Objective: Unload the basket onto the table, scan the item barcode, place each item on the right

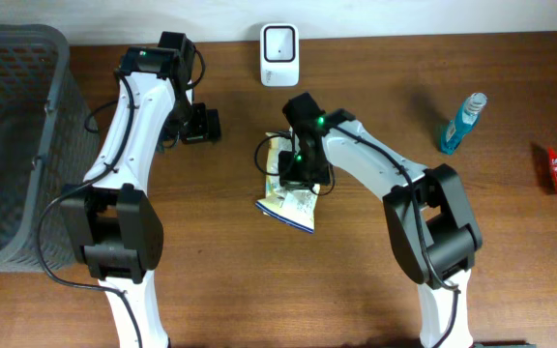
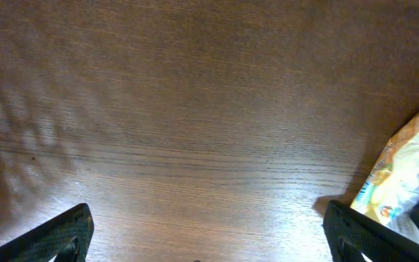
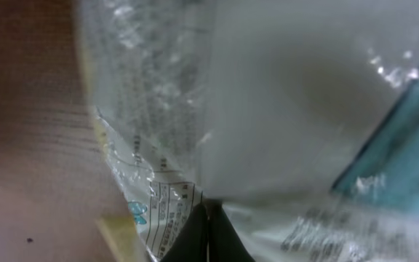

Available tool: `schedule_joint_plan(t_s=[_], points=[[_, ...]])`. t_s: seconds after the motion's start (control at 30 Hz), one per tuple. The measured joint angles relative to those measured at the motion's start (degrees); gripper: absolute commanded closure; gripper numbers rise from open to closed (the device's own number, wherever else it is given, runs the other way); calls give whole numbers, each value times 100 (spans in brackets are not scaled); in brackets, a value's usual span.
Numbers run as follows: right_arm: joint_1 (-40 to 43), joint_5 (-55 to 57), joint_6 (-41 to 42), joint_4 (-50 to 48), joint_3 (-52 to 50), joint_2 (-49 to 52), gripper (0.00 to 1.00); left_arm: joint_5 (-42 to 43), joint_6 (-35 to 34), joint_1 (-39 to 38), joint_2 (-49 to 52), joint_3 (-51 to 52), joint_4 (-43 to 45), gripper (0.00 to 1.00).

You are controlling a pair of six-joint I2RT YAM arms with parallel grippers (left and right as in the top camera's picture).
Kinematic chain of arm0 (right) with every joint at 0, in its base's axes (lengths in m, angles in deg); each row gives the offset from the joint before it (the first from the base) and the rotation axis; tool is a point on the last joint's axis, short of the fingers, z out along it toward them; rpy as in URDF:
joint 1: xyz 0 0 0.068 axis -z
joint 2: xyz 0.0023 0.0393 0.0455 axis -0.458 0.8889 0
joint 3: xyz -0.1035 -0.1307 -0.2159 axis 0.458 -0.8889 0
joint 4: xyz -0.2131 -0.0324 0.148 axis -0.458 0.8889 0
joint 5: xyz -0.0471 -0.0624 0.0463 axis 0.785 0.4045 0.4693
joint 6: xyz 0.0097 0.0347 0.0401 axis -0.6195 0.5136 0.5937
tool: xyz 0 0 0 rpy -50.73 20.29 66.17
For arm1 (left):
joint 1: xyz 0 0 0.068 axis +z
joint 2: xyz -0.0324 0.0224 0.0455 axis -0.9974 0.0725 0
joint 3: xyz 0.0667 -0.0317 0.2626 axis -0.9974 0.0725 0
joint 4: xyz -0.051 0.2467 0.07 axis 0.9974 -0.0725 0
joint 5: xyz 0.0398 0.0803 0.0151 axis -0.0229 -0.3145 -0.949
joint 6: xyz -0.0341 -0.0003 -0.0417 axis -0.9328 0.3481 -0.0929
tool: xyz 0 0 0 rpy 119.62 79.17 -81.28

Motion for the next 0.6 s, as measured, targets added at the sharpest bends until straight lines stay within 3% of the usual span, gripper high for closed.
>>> schedule_joint_plan(t_s=[0.17, 0.3, 0.43, 0.6], points=[[9, -87, 59, -264, -286, -155, 96, 0, 0, 4, 0, 0, 2, 1], [9, -195, -131, 284, -114, -160, 96, 0, -2, 4, 0, 0, -15, 1], [74, 13, -345, 772, 708, -160, 96, 0, 0, 4, 0, 0, -55, 1], [404, 411, -984, 186, 1558, -323, 96, 0, 0, 4, 0, 0, -79, 1]])
